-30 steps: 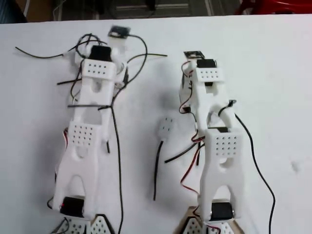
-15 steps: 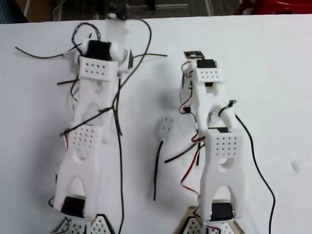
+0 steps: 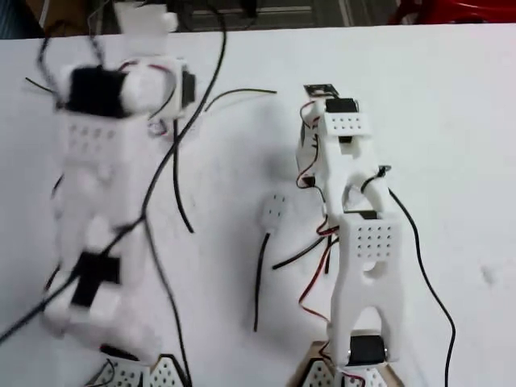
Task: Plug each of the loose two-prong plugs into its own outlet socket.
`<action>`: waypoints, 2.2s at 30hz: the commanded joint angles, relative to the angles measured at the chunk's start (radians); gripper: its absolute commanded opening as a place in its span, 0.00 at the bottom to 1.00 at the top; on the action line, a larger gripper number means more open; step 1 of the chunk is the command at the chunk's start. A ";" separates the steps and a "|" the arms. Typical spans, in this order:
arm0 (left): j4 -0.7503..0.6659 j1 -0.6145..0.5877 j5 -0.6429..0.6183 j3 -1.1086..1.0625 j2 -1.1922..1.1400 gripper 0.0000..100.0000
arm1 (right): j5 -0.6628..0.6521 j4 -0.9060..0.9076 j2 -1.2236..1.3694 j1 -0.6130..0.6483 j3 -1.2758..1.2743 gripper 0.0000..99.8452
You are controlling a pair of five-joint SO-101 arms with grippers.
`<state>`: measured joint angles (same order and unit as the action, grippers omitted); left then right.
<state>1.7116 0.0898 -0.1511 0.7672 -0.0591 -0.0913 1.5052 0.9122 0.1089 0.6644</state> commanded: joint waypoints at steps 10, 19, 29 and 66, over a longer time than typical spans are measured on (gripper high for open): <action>-0.575 0.120 -0.025 -0.899 0.679 0.02 | -0.008 -0.054 0.005 -0.010 0.011 0.31; -0.902 0.196 -0.031 -1.298 1.064 0.02 | -0.008 -0.054 0.005 -0.010 0.011 0.31; -1.057 0.363 -0.032 -1.579 1.457 0.02 | -0.008 -0.054 0.005 -0.010 0.011 0.31; -1.373 0.455 -0.032 -2.061 1.882 0.02 | -0.009 0.125 -0.909 0.664 0.720 0.05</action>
<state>0.3629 0.5271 -0.1741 -1.2996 1.8205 -0.0928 1.6494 0.0621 0.6905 1.3702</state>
